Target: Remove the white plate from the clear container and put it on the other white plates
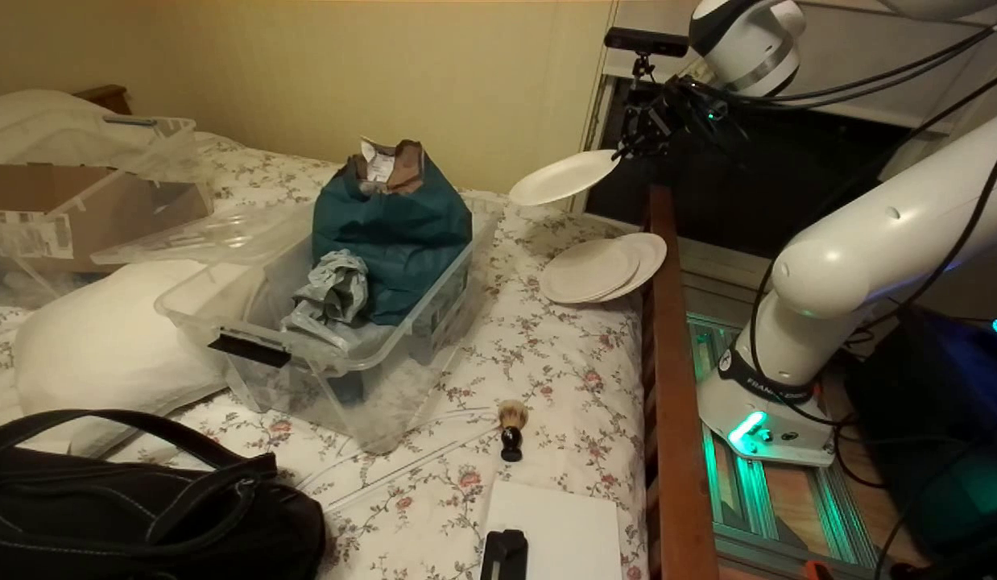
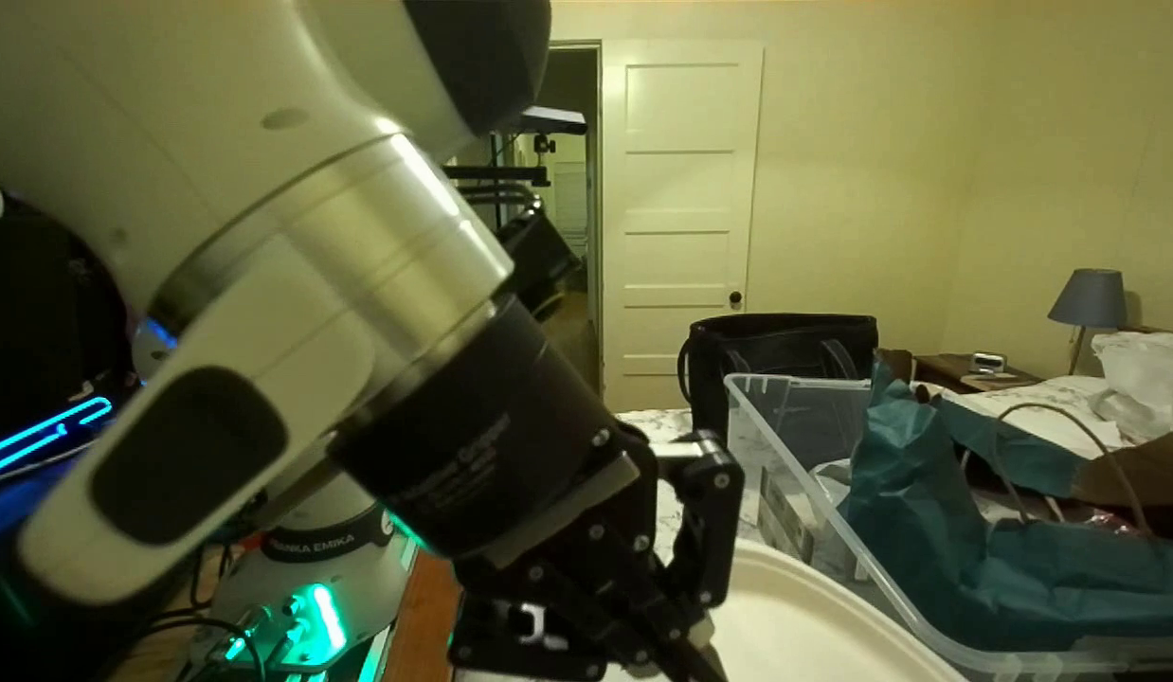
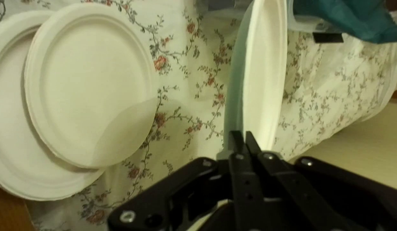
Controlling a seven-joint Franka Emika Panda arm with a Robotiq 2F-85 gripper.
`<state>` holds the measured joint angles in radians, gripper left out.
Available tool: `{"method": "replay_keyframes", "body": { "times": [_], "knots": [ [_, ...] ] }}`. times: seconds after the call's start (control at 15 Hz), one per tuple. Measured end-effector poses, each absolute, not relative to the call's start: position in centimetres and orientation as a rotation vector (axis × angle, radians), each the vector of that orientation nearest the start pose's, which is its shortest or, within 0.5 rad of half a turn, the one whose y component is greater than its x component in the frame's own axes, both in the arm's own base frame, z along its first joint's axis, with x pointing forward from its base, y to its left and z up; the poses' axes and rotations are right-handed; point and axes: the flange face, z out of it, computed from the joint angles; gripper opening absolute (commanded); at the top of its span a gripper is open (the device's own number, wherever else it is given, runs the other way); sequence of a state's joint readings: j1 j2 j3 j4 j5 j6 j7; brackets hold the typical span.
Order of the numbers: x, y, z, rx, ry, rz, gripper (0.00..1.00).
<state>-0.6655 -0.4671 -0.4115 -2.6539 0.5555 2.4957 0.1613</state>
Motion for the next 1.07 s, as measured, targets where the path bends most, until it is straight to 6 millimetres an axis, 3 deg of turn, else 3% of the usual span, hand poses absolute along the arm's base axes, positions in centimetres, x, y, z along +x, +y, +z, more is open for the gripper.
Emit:
{"method": "replay_keyframes", "body": {
  "times": [0.4, 1.07],
  "knots": [
    [18.1, -37.9, 37.2, -1.864, 2.114, -0.667, 0.03],
    [18.2, -37.9, 35.9, -1.872, 2.126, -0.623, 0.01]
  ]
}}
